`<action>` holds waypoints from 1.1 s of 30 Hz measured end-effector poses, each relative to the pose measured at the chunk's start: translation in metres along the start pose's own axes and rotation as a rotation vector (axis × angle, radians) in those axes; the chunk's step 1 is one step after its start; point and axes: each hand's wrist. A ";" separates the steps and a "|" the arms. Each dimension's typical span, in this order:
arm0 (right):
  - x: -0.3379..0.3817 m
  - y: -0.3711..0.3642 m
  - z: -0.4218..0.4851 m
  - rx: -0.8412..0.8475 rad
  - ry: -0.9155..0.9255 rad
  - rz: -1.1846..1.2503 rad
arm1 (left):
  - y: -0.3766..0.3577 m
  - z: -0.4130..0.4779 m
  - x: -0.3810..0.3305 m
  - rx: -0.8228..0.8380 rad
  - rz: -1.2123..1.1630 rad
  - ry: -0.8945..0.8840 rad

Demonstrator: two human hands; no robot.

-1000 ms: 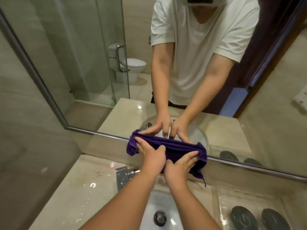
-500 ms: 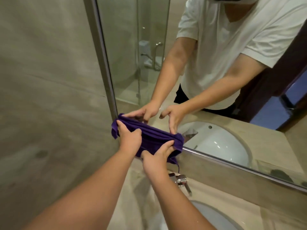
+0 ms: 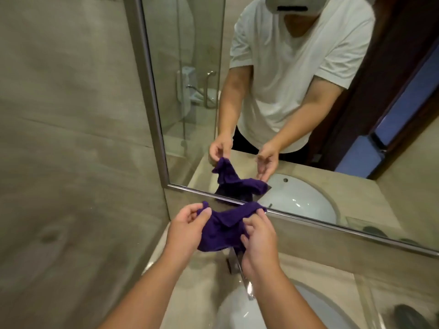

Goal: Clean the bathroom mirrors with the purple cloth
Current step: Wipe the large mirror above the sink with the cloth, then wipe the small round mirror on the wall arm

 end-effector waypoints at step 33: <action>0.122 0.268 -0.290 -0.159 0.332 -0.533 | -0.230 -0.278 -0.083 1.028 0.019 -0.645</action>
Point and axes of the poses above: each hand's wrist, its own z-axis towards the middle knuckle, its own y-axis out of the back of the hand, x = y × z, and after that the axes turned 13 degrees about -y, right-handed
